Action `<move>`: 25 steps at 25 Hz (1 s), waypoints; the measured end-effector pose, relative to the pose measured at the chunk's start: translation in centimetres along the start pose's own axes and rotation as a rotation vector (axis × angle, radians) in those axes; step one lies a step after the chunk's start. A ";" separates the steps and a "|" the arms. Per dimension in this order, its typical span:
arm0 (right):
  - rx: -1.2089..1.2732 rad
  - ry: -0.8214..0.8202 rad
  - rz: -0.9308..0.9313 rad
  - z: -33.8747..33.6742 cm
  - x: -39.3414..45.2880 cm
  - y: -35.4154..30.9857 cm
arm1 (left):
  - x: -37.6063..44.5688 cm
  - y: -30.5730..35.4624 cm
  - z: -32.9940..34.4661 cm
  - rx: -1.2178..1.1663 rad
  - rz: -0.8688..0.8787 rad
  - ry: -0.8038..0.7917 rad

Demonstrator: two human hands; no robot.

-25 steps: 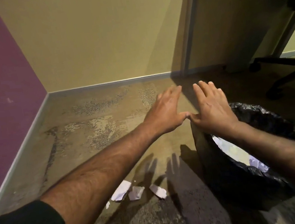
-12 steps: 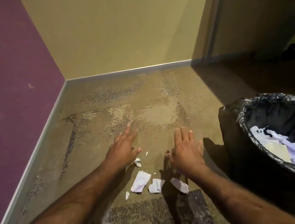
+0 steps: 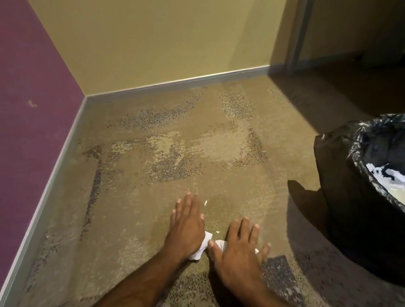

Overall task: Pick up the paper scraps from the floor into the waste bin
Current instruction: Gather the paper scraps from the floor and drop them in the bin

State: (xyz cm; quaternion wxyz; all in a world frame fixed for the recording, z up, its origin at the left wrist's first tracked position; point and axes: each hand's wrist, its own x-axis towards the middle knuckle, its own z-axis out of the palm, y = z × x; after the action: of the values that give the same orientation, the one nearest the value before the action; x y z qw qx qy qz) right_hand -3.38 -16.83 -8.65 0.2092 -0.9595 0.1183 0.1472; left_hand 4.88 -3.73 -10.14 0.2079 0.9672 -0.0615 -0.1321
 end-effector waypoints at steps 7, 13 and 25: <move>-0.014 0.012 -0.222 1.1 0.8 -1.6 | 1.1 -1.1 -2.7 0.214 0.371 -0.110; 0.009 -0.009 -0.473 2.0 -0.7 -3.9 | -2.6 -5.5 -3.7 0.249 0.397 -0.034; -0.165 0.106 -0.846 1.6 -1.9 -3.9 | -3.5 -4.1 -3.5 0.118 0.313 0.154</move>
State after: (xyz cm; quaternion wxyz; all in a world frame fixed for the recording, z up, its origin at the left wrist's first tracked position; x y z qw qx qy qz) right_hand -4.42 -12.36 -8.02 0.1676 -0.9431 -0.2870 0.0077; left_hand 2.74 1.94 -7.92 0.1727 0.9636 -0.2030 -0.0200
